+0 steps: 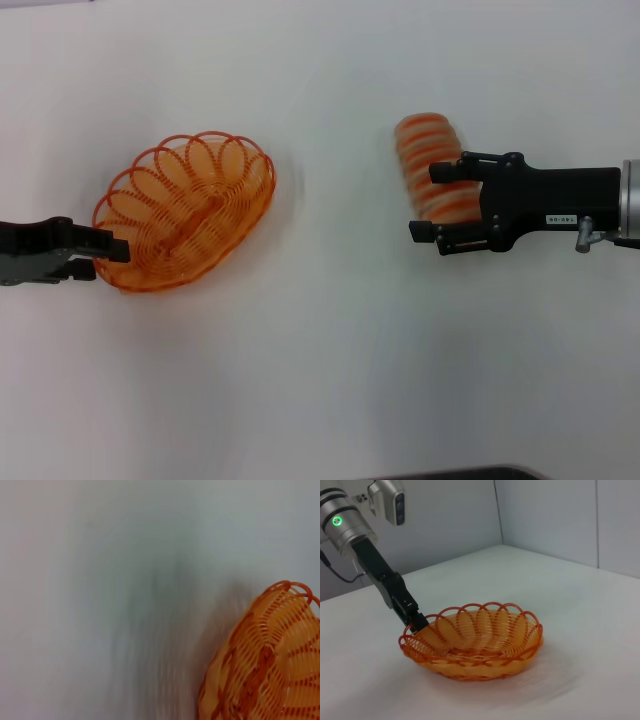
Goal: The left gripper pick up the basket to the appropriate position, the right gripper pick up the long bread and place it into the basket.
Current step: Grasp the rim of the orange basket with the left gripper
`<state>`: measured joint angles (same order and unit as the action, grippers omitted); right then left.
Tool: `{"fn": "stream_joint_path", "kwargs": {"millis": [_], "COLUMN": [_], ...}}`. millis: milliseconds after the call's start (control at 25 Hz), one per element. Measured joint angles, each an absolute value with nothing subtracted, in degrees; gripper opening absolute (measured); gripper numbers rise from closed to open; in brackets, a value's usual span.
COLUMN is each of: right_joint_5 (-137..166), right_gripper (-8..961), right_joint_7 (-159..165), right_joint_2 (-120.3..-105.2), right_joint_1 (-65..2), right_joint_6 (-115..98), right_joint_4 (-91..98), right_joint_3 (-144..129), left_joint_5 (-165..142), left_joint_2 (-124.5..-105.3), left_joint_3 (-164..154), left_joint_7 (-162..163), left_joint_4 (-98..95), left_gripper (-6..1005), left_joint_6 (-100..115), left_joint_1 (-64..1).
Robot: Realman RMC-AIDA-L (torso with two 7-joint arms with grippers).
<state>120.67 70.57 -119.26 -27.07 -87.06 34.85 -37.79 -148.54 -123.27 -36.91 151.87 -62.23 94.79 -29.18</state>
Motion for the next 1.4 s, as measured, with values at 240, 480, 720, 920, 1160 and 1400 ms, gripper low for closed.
{"fn": "stream_joint_path", "kwargs": {"millis": [240, 480, 720, 920, 1160, 1400], "right_joint_5": [120.7, 120.7, 120.7, 120.7, 120.7, 120.7], "right_gripper": [927, 927, 927, 927, 927, 927], "right_joint_7": [70.8, 71.0, 71.0, 71.0, 71.0, 71.0], "right_joint_2": [-119.33, -119.31, -119.28, -119.26, -119.26, -119.26], "right_joint_1": [-27.1, -27.3, -27.4, -27.4, -27.4, -27.4], "right_joint_6": [-87.1, -87.2, -87.2, -87.3, -87.4, -87.4], "right_joint_4": [35.6, 35.7, 35.7, 35.7, 35.7, 35.7], "right_joint_3": [-37.8, -37.8, -37.1, -36.8, -36.3, -36.2], "left_joint_5": [-148.6, -148.6, -148.6, -148.6, -148.6, -148.5], "left_joint_2": [-123.25, -123.16, -123.15, -123.13, -123.29, -123.31], "left_joint_3": [-37.2, -37.5, -39.2, -39.1, -40.6, -41.9], "left_joint_7": [152.3, 152.4, 152.2, 152.3, 152.4, 152.6], "left_joint_4": [-61.8, -61.6, -61.5, -61.5, -61.5, -60.9], "left_gripper": [570, 548, 371, 246, 217, 145], "left_joint_6": [94.8, 94.7, 94.6, 94.1, 93.8, 93.5], "left_joint_1": [-29.2, -29.2, -29.3, -29.5, -29.9, -30.6]}}
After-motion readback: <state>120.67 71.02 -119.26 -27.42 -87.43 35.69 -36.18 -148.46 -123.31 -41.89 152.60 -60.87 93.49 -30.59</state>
